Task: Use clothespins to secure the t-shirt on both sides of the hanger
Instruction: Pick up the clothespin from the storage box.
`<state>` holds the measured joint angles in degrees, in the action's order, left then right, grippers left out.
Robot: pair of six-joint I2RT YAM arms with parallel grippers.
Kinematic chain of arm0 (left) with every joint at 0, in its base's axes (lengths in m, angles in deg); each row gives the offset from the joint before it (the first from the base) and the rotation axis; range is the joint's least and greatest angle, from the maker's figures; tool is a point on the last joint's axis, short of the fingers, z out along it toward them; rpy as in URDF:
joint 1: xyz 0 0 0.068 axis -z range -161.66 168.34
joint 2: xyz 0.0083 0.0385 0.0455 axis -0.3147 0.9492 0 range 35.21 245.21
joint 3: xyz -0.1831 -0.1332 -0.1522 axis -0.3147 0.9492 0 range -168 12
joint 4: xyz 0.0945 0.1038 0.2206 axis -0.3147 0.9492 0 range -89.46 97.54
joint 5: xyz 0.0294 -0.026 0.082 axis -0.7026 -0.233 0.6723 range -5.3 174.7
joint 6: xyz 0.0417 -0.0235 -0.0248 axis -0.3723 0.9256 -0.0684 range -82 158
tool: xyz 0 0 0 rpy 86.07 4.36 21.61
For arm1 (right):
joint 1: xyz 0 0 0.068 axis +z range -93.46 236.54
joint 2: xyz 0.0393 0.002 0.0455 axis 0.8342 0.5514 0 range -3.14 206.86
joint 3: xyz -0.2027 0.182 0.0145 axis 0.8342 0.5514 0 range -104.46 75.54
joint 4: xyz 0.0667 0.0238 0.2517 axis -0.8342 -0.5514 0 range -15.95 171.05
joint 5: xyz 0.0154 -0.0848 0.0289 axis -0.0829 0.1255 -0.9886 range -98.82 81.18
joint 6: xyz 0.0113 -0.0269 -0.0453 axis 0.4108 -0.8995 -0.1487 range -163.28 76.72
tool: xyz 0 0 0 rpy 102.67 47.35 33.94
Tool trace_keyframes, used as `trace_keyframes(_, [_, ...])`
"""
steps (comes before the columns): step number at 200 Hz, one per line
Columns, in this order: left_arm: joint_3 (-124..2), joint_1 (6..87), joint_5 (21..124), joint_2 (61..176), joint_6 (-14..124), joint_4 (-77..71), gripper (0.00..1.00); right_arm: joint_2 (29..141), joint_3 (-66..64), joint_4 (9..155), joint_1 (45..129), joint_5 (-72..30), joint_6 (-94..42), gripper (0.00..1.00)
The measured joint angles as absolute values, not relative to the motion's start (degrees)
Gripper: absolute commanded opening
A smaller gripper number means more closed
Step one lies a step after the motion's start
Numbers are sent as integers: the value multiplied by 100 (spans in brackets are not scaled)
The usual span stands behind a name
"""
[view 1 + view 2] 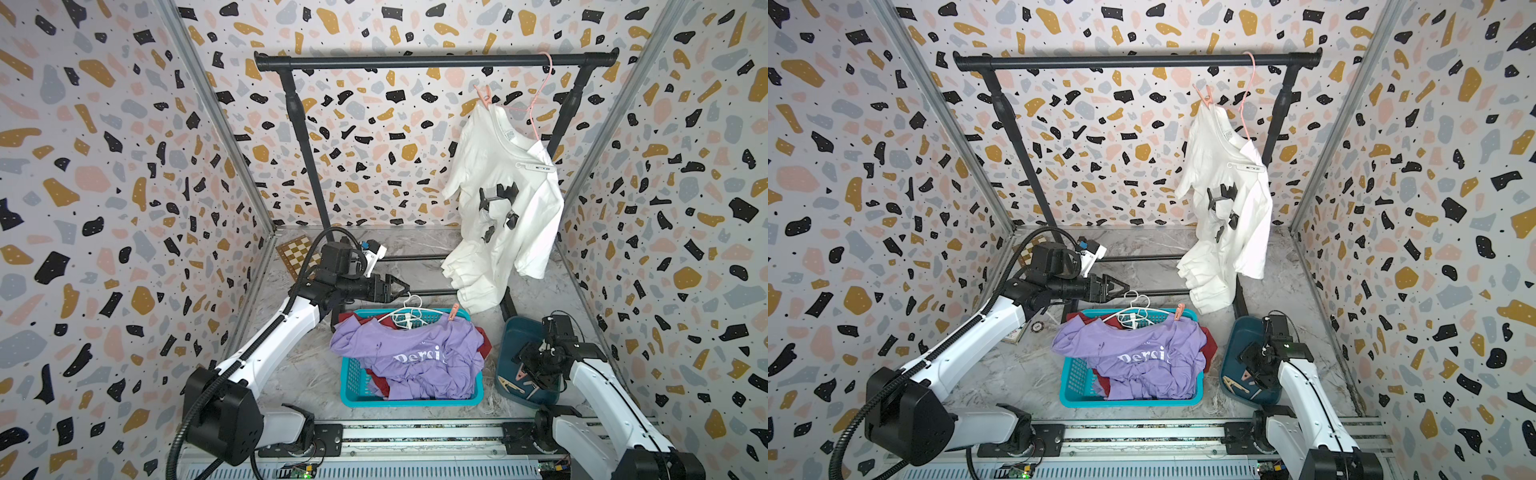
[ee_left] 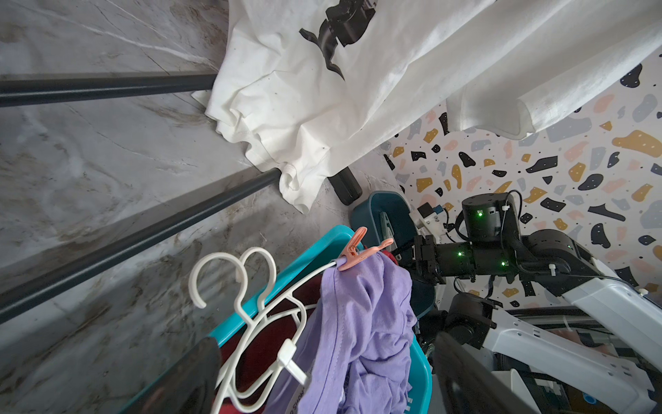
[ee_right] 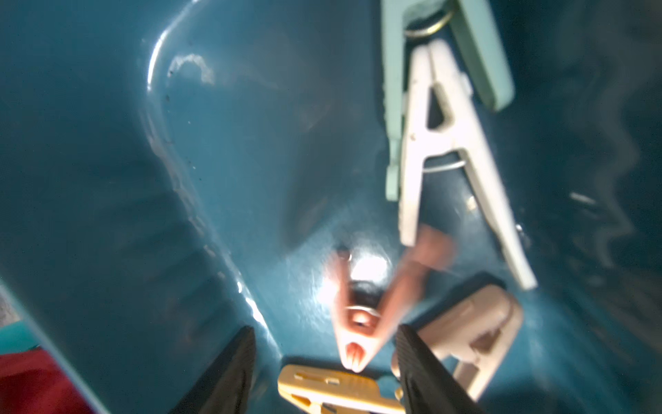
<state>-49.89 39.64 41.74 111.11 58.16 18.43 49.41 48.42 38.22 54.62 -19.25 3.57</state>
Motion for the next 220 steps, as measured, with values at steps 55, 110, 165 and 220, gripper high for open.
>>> trace_keyframes(55, [-4989, 3964, 4165, 11111, 5825, 1825, 91, 5070, 4917, 3994, 5462, -1836, 289, 57])
trace_keyframes(110, [-4989, 3964, 4146, 11111, 5832, 1821, 91, 5407, 4917, 4097, 5471, -1685, 138, 57])
trace_keyframes(165, [-4989, 3964, 4122, 11111, 5834, 1801, 91, 5676, 4799, 4123, 5943, -1263, 178, 58])
trace_keyframes(220, [-4987, 3964, 4098, 11111, 5836, 1795, 91, 6045, 4637, 4169, 6094, -902, 278, 55])
